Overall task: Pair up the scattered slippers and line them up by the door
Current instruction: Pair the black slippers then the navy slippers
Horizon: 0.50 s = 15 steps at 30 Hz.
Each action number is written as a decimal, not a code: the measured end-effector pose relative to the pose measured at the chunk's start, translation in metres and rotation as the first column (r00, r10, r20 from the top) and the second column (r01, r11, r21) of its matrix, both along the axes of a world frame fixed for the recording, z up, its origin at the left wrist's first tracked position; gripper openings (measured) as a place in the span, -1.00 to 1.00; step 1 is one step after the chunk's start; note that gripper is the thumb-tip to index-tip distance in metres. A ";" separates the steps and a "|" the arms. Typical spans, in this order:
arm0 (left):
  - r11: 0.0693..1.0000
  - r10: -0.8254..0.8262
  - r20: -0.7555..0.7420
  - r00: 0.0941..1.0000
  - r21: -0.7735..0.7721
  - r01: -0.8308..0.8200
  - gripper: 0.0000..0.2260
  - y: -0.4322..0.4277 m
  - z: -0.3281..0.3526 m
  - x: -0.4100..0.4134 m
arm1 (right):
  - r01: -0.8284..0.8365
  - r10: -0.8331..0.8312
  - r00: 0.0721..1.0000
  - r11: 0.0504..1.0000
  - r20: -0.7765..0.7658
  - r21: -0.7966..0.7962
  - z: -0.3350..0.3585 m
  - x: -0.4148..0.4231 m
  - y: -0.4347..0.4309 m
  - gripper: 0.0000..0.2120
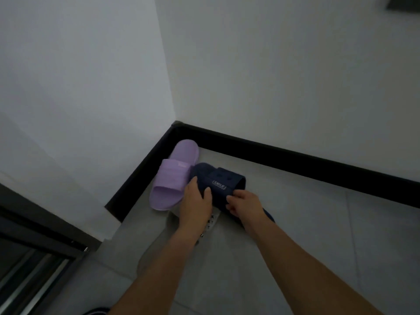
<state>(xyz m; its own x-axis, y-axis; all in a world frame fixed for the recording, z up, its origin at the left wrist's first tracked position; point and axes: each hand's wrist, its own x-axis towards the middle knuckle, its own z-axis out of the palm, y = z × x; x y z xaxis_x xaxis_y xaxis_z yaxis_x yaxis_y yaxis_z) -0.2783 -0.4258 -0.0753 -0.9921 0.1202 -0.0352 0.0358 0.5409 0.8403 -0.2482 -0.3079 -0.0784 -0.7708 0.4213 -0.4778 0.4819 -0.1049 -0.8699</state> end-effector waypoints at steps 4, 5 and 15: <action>0.991 -0.039 0.110 0.993 -0.126 0.052 -0.50 0.034 0.001 0.010 | -0.038 0.039 0.999 0.999 -0.031 0.020 0.005 0.046 0.025 -0.81; 0.982 -0.051 0.140 0.989 -0.171 0.075 -0.51 0.044 0.001 0.012 | -0.067 0.069 0.997 0.996 -0.032 0.060 0.005 0.059 0.033 -0.74; 0.919 -0.384 0.187 0.904 -0.016 0.394 -0.82 0.185 0.054 0.090 | -0.166 0.159 0.986 0.952 0.048 0.257 0.060 0.198 0.161 -0.76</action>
